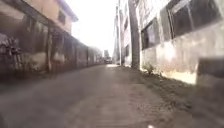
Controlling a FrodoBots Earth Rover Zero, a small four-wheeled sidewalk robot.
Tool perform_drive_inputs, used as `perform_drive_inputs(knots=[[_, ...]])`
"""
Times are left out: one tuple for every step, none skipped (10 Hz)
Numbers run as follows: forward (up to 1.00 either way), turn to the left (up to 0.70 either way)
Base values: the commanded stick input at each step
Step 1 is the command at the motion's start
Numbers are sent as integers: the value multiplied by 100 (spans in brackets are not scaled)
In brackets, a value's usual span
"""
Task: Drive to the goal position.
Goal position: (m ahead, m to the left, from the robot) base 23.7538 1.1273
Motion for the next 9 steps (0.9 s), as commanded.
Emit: perform_drive_inputs(knots=[[100,0],[100,0],[100,0],[100,0],[100,0],[100,0],[100,0],[100,0],[100,0]])
